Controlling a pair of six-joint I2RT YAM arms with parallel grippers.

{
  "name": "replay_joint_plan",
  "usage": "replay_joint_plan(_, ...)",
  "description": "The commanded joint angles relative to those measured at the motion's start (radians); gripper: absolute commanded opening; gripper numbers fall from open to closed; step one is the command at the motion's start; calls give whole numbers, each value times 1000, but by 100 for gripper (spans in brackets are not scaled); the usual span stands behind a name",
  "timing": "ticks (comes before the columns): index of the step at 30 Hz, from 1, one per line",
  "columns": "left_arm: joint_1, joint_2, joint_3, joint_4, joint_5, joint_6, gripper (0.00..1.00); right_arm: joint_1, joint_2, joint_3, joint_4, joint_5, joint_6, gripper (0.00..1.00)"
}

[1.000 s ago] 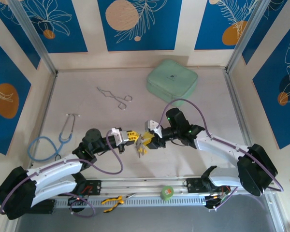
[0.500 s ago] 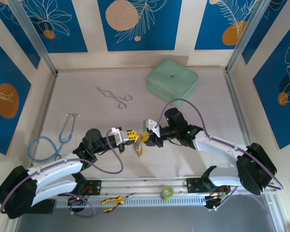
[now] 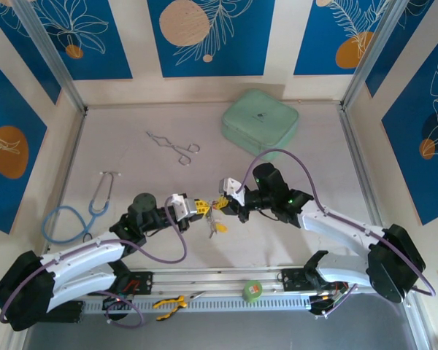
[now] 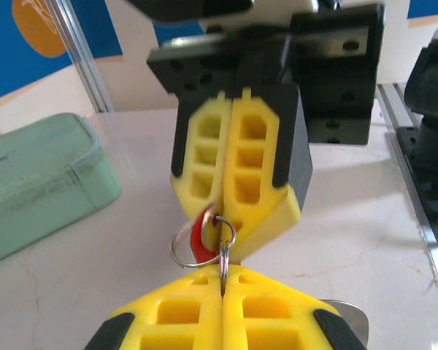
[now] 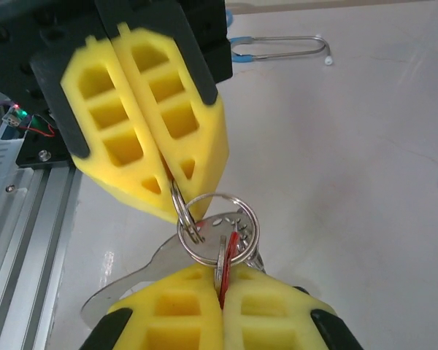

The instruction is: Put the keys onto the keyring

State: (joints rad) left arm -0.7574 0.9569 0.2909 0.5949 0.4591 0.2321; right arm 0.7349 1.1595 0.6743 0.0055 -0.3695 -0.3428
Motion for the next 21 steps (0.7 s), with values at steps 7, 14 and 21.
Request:
replay_joint_plan(7,-2,-13,57,-99,-59,45,13,45,-33,63,-80,141,-62,0)
replay_joint_plan(14,-3,-93,21,-90,-208,1,65,81,-22,102,-122,280,-97,0)
replay_joint_plan(21,-2,-418,-8,-329,-815,-251,93,126,109,199,-34,246,-98,0)
